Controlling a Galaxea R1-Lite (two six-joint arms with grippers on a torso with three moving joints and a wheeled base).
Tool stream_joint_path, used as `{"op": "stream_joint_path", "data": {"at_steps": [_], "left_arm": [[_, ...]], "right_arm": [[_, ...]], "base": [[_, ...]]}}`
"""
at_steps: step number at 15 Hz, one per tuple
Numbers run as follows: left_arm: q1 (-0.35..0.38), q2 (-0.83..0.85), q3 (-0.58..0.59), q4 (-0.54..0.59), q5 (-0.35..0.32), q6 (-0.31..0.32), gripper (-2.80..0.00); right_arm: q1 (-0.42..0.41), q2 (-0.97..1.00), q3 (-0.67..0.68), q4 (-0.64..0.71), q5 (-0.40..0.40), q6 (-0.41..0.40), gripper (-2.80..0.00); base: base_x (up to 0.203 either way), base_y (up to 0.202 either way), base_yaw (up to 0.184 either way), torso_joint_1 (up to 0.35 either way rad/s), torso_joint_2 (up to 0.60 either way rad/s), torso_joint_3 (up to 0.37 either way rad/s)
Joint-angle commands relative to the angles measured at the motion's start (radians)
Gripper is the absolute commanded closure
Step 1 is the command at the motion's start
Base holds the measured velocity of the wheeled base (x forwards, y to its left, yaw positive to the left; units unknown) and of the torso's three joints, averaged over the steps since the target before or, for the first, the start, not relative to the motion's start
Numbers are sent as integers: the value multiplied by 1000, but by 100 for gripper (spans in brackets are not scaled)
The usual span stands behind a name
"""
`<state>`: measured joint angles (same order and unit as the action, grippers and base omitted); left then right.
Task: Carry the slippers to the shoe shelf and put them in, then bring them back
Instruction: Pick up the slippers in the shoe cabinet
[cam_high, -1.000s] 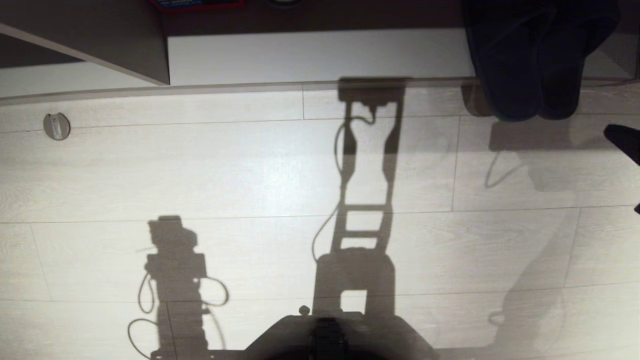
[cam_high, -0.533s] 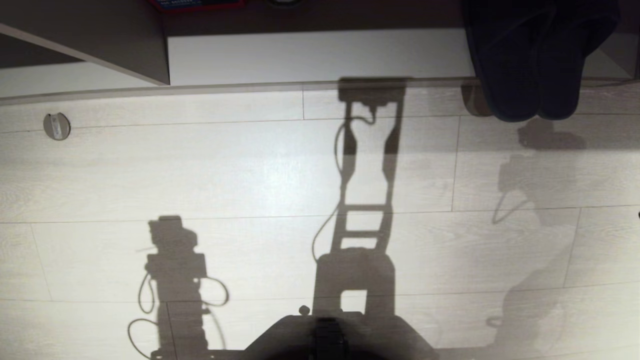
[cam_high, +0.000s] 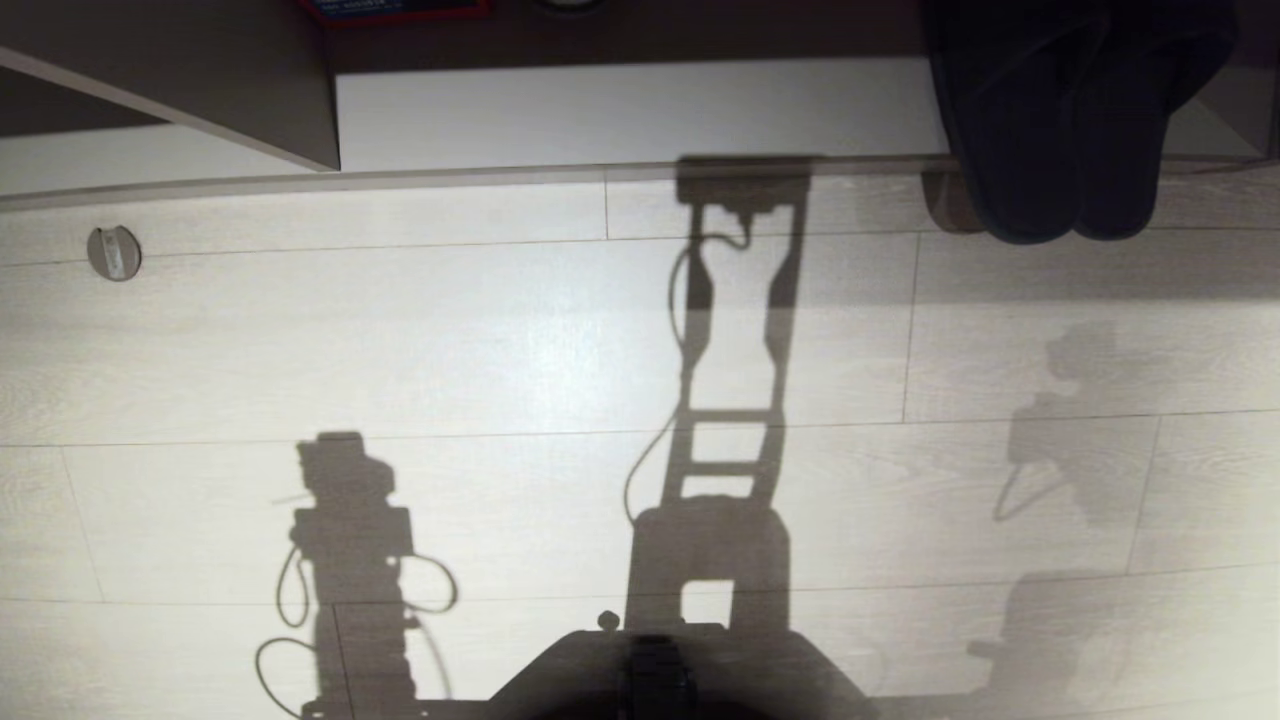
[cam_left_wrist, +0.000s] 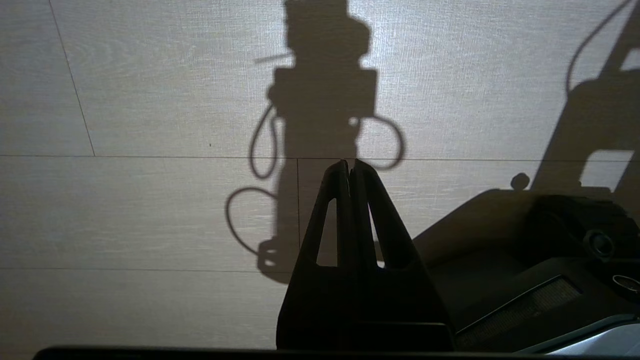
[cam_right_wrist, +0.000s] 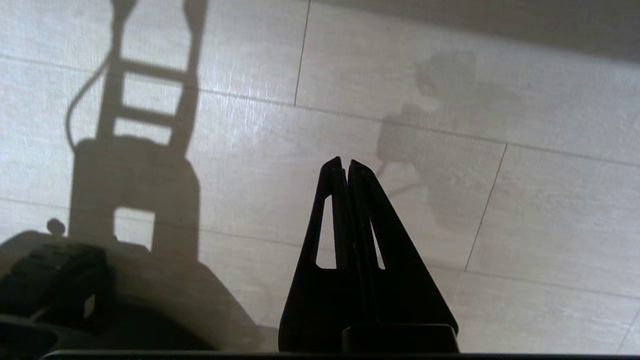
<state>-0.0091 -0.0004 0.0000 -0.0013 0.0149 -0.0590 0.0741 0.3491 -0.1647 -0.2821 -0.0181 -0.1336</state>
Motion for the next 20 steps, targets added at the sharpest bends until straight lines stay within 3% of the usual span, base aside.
{"op": "stream_joint_path", "data": {"at_steps": [1, 6, 11, 20], "left_arm": [[0, 0, 0, 0, 0, -1, 0], [0, 0, 0, 0, 0, -1, 0], [0, 0, 0, 0, 0, -1, 0], [0, 0, 0, 0, 0, -1, 0]], "right_arm": [[-24, -119, 57, 13, 4, -1, 0], [-68, -197, 165, 40, 9, 8, 0], [-68, -349, 165, 277, 36, 48, 0], [-68, -349, 163, 285, 33, 74, 0]], "base": [[0, 0, 0, 0, 0, 0], [0, 0, 0, 0, 0, 0], [0, 0, 0, 0, 0, 0], [0, 0, 0, 0, 0, 0]]}}
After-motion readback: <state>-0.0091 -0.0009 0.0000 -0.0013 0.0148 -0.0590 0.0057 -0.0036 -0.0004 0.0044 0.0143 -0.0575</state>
